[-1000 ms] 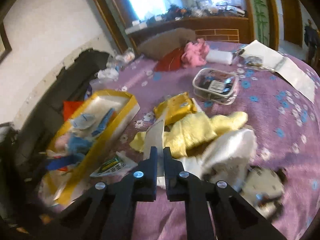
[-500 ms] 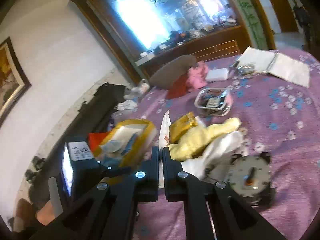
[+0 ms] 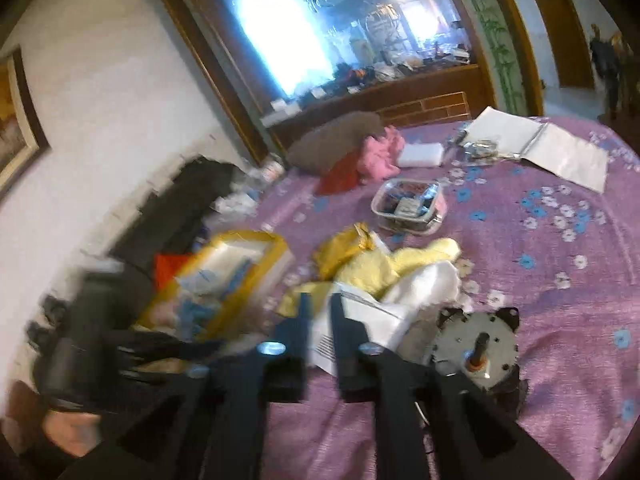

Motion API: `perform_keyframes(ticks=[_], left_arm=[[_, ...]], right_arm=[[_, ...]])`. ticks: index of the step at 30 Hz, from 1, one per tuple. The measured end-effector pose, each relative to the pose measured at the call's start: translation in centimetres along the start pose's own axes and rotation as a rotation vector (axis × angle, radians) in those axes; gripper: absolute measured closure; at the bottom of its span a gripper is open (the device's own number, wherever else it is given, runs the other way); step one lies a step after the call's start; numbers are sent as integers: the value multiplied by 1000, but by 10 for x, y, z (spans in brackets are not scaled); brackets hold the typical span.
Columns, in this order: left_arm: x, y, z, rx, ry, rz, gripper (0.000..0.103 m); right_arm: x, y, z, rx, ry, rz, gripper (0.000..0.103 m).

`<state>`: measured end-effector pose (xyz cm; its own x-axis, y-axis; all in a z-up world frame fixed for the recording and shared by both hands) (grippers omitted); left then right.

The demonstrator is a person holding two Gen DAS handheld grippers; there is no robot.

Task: Organize soft objects
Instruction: 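Grasp the white packet with the right tool while the left tool grasps the green-label bag, then lower the green-label bag and white packet into the tray and open both tools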

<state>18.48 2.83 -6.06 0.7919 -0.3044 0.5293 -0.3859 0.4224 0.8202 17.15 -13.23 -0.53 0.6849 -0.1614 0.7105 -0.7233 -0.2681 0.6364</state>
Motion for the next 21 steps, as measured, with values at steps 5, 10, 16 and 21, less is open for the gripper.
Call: perform_keyframes(ticks=[5, 10, 16, 21], left_arm=[[-6, 34, -6, -69, 92, 105, 73], [-6, 69, -17, -106, 153, 217, 73], [-11, 86, -43, -87, 192, 248, 72], [-17, 88, -61, -107, 231, 244, 72]], right_arm=[[-11, -16, -22, -48, 128, -29, 9], [-11, -60, -23, -219, 181, -138, 10], [-27, -84, -7, -274, 150, -234, 19], [-24, -69, 1, -247, 75, -222, 64]])
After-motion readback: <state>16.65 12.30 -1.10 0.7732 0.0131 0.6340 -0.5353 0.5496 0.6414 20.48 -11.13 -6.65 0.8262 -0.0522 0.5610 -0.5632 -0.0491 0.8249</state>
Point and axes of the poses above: each gripper's, at about its wrist camera, not at the fingertips, and y roughly against the way its jaws point, z to its right, x to its top, the point moved 6 cm from there along -y, roughly the way its jaws point, and after that the axes turned 8 degrees about -x, right-handed, at the moved point
